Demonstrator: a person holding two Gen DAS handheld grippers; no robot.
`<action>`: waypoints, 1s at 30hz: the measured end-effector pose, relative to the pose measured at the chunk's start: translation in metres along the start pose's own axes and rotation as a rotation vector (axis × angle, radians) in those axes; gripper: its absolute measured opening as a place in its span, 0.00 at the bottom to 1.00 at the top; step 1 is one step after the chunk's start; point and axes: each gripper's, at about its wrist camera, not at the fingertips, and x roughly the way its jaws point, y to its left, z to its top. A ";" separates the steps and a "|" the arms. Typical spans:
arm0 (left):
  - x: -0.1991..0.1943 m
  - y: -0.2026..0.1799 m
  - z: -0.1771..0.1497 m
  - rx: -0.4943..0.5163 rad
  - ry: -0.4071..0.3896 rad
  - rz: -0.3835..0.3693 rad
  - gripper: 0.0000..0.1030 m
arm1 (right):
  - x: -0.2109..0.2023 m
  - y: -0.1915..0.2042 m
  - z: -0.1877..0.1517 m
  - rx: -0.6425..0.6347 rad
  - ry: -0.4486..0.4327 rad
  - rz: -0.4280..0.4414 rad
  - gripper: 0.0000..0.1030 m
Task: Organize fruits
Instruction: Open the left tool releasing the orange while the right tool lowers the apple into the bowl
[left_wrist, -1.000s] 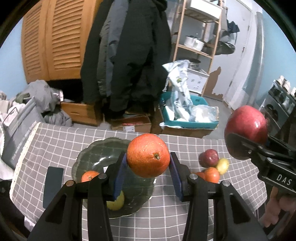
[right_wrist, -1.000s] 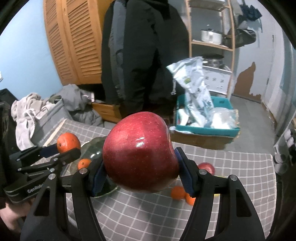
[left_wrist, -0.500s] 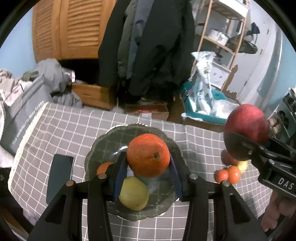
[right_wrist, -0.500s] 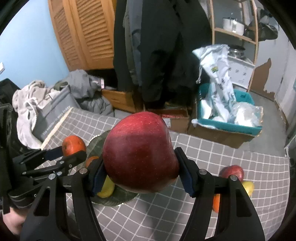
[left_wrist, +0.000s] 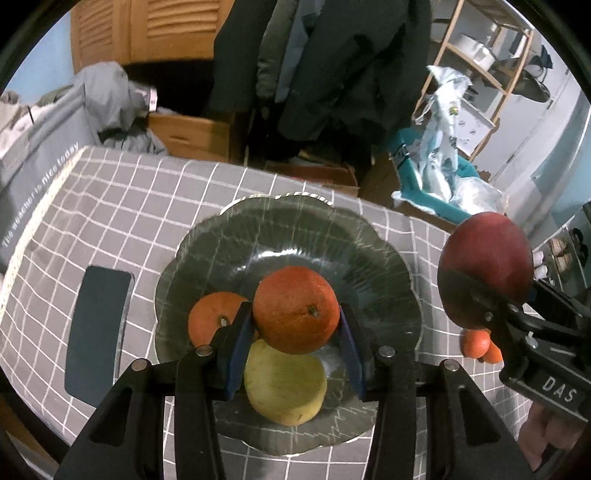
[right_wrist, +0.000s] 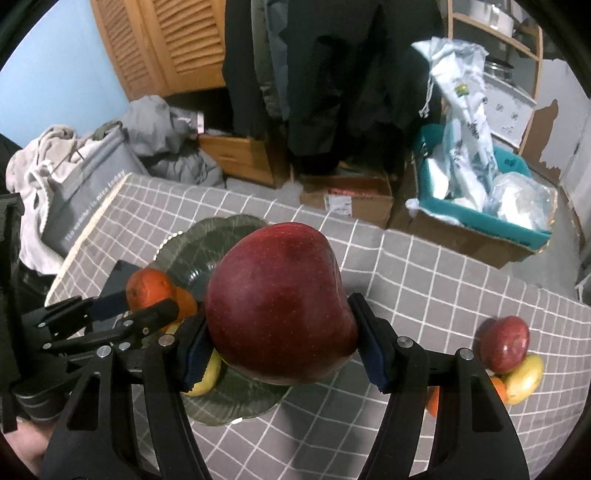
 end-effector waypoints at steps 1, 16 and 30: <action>0.004 0.001 -0.001 -0.003 0.009 0.000 0.45 | 0.003 0.001 -0.001 0.000 0.008 0.001 0.66; 0.031 0.004 -0.009 -0.020 0.067 0.008 0.48 | 0.024 0.000 -0.002 0.018 0.051 0.009 0.66; 0.005 0.035 -0.006 -0.099 0.002 0.052 0.61 | 0.047 0.014 -0.008 -0.009 0.111 0.024 0.66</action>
